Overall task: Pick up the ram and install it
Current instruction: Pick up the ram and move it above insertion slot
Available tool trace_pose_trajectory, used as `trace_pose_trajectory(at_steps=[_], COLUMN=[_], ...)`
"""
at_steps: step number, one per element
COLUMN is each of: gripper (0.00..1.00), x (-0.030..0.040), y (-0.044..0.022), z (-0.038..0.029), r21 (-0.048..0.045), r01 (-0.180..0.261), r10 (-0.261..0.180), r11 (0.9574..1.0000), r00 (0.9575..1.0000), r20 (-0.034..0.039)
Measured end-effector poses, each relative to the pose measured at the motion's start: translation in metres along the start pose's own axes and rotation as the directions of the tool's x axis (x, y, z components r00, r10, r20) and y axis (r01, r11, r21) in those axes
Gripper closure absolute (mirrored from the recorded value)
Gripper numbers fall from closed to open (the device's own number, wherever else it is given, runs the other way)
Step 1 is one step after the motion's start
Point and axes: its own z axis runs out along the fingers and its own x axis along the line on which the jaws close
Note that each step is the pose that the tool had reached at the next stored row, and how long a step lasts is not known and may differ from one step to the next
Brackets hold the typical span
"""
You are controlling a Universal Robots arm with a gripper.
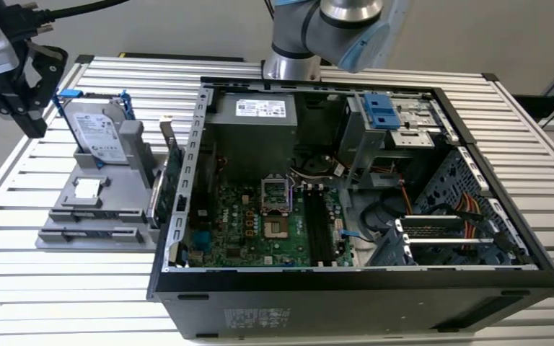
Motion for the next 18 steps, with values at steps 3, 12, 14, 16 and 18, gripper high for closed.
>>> trace_pose_trajectory(at_steps=[3,12,14,16,18], gripper=[1.0,1.0,1.0,1.0,1.0], x=[0.0001,0.0006,0.0008,0.0009,0.001], y=[0.0,0.0001,0.0001,0.0001,0.0002], z=[0.0001,0.0,0.0,0.0,0.0], r21=[-0.0003,-0.0009,-0.0011,-0.0013,-0.0014], r01=[0.013,0.049,0.057,0.065,0.072], r10=[-0.013,-0.049,-0.057,-0.065,-0.072], r11=[0.9999,0.9988,0.9984,0.9979,0.9974], r00=[0.9999,0.9988,0.9984,0.9979,0.9974], r20=[-0.0004,-0.0024,-0.0027,-0.0031,-0.0035])
